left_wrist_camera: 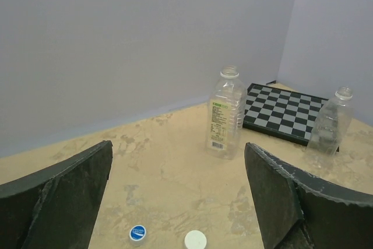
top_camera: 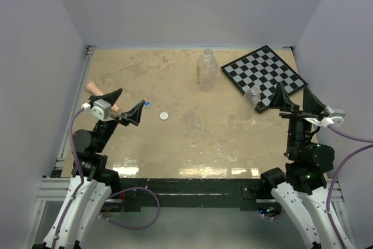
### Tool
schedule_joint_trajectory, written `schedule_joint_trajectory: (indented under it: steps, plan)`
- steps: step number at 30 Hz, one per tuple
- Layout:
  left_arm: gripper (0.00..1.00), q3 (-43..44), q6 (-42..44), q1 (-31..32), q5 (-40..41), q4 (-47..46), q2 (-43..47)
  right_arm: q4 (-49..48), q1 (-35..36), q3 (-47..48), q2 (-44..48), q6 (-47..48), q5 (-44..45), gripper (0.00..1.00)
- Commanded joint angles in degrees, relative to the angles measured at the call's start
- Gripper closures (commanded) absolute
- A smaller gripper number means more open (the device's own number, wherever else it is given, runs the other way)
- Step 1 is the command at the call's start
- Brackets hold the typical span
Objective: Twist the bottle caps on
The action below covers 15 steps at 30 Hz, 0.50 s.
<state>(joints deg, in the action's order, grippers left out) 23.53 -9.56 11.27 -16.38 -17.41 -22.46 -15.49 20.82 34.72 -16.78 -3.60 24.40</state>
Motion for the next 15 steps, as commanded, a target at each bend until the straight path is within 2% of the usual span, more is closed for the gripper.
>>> schedule_joint_trajectory:
  steps: [1,4,10,15]
  plan:
    - [0.0,0.5,0.5,-0.4,0.6,-0.8,0.2,3.4,-0.3,4.6,-3.9,-3.6,-0.4,0.01]
    - [0.0,1.8,2.5,-0.4,0.6,2.0,-0.8,6.9,-0.3,7.4,-9.4,-6.3,-1.3,0.01]
    - [0.0,1.1,2.6,-0.3,2.3,1.5,0.1,14.2,-0.3,12.1,-21.2,-11.8,-6.2,0.01]
    - [0.0,0.7,3.0,-0.3,2.8,1.3,1.5,19.1,-0.3,13.1,-29.1,-18.1,-1.8,0.02]
